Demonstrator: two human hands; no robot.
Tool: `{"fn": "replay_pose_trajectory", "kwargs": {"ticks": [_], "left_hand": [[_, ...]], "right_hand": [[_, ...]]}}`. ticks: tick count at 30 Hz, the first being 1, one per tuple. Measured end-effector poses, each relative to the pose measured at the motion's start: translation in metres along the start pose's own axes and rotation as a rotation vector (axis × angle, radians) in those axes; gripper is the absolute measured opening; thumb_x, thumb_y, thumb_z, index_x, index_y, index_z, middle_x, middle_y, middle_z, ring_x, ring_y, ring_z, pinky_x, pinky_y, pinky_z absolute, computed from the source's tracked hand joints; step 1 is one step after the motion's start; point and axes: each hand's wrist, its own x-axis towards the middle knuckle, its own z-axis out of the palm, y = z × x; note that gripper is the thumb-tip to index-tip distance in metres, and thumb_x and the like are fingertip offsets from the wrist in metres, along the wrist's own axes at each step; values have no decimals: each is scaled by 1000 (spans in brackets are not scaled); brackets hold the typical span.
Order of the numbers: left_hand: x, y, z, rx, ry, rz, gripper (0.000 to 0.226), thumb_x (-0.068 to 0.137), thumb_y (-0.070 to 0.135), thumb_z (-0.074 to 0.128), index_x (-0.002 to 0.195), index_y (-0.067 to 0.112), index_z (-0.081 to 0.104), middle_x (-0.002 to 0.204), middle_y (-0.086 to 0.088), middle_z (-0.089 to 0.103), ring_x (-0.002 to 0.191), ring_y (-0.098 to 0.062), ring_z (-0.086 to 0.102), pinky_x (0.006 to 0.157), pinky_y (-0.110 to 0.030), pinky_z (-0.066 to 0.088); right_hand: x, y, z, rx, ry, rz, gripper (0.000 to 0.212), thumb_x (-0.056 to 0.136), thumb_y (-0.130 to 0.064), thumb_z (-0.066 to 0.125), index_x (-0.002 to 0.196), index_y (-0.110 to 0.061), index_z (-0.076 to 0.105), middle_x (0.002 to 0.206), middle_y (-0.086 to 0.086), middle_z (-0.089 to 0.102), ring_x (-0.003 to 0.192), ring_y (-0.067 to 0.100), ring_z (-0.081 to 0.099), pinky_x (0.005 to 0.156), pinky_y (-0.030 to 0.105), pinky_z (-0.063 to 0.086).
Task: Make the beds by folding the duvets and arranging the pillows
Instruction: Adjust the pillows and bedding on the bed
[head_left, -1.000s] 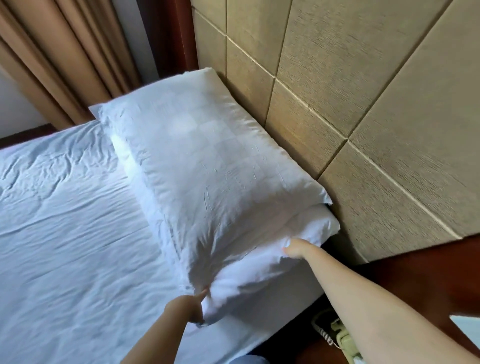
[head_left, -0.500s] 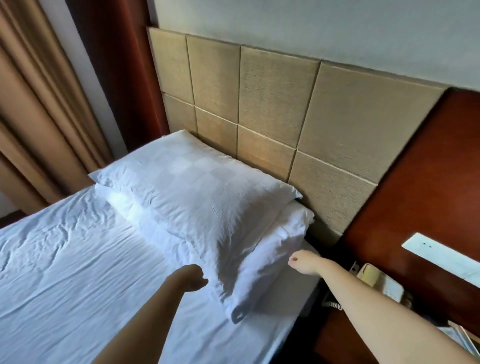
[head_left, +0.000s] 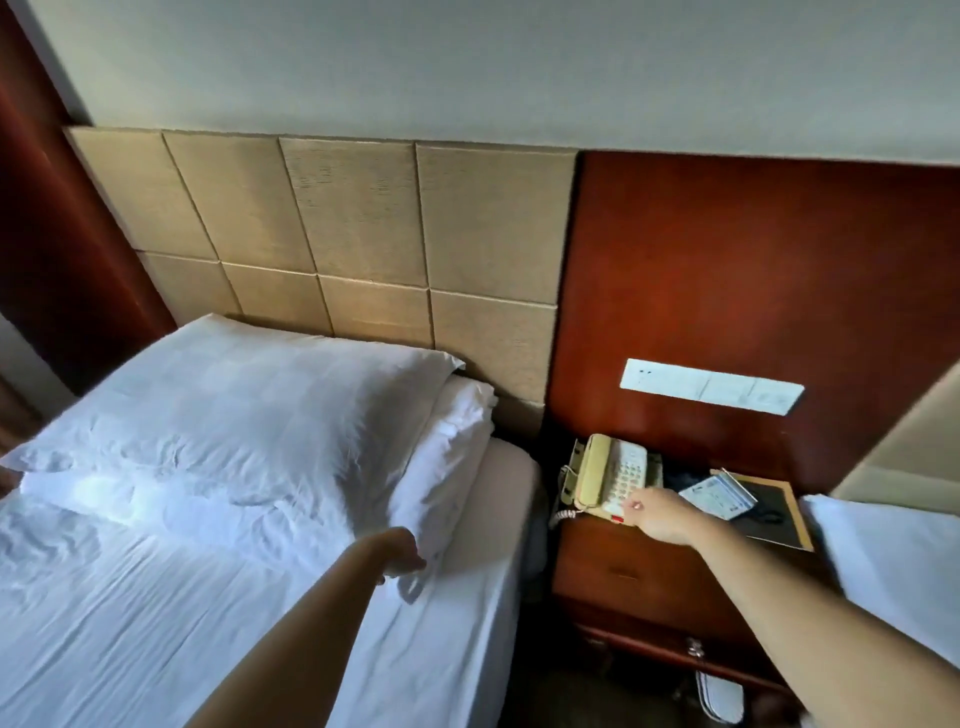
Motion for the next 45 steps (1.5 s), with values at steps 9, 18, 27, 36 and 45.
{"fn": "replay_pose_trajectory", "kwargs": {"ticks": [9,18,27,36,45], "left_hand": [[-35,230,62,348,-5,285,42,97,27,45,127,-2,53,118,-16,63,88,-27,65,65,-24,50],[-187,545,307,749,-145,919,45,99,30,41,132,1,50,137,-14,50,125,-28,49,100,-31,40],[-349,653,495,1164,-346,1276,48,100,30,38,127,-7,50,103,-25,63,67,-29,57,39,-6,31],[-426,674,602,1457,-420,1438,38,93,30,44,108,-2,58,86,-10,56,71,-19,54,53,-22,32],[-542,726,698,1554,-447,1741,42,96,32,45,122,1,58,127,-15,58,96,-23,59,62,-14,43]], "right_hand": [[-193,218,30,245,218,325,29,98,-21,38,73,-17,52,82,1,58,89,22,55,68,27,36],[-583,433,141,474,540,1002,46,86,4,51,55,-28,44,61,0,52,66,12,62,51,11,37],[-792,399,292,461,473,1490,45,101,-33,30,129,-4,51,132,14,53,124,25,49,97,25,36],[-865,336,375,943,564,1830,36,101,-29,38,128,-11,53,137,7,52,128,18,46,101,20,32],[-952,328,361,929,799,2075,37,102,-30,36,134,-15,47,137,9,49,128,19,45,103,22,31]]}}
